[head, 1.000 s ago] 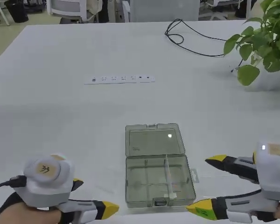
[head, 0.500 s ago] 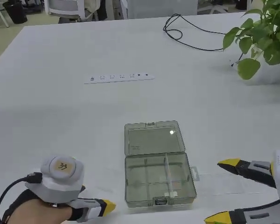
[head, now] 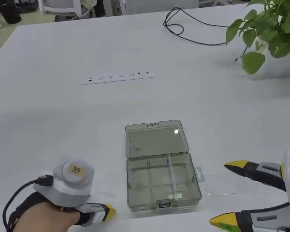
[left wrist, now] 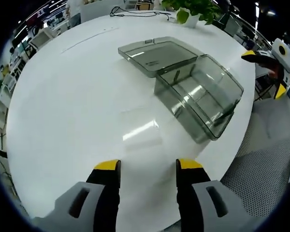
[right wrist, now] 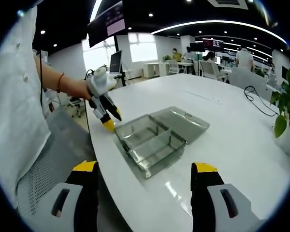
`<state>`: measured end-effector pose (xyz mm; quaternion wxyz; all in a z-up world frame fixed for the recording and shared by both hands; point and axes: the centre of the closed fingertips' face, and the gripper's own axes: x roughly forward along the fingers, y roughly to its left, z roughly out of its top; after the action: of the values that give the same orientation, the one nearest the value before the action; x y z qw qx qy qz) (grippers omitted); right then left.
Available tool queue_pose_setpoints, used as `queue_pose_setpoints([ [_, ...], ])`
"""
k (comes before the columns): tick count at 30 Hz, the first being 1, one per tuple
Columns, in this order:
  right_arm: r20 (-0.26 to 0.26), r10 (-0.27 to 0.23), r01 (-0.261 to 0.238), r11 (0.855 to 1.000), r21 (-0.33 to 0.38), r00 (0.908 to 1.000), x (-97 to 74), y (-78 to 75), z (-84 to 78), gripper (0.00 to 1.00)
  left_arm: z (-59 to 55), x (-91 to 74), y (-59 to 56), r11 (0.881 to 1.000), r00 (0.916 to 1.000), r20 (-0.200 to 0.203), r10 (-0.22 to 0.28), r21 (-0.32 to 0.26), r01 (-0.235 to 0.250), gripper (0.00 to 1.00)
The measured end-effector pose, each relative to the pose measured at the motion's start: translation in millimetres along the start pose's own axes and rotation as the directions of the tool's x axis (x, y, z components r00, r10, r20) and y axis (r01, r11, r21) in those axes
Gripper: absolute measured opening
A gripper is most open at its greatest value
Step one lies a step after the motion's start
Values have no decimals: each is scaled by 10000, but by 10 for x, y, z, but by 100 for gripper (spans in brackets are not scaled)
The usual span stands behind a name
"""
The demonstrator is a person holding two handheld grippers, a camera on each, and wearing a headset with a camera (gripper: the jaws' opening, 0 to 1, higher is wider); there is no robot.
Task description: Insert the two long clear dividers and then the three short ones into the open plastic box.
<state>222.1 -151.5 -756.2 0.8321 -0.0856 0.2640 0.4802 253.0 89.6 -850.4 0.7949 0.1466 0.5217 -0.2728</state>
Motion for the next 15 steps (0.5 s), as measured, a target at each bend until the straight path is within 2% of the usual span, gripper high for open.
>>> queue_pose_setpoints([
  [3, 76, -78, 78, 10000, -35, 9999, 4, -20, 29, 78, -8, 5, -14, 9996, 9997, -78, 235, 133, -234, 42],
  [5, 148, -115, 116, 9999, -35, 9998, 7, -30, 47, 78, -19, 9, -9, 9983, 9989, -208, 416, 428, -406, 41],
  [7, 215, -135, 136, 9999, -3, 9997, 9, -31, 63, 78, -23, 4, -9, 9988, 9985, -301, 448, 230, -441, 41],
  [10, 284, -141, 140, 9999, 35, 9995, 16, -24, 68, 77, -23, 6, 1, 9987, 9985, -350, 411, 319, -400, 40],
  [13, 256, -110, 109, 9999, 16, 9996, 19, -7, 45, 77, -41, -4, 63, 9989, 9972, -595, 459, 159, -450, 33],
  [15, 195, -105, 106, 9999, -46, 9998, 13, 7, 23, 77, -48, -1, 62, 9990, 9971, -629, 423, 148, -415, 32],
])
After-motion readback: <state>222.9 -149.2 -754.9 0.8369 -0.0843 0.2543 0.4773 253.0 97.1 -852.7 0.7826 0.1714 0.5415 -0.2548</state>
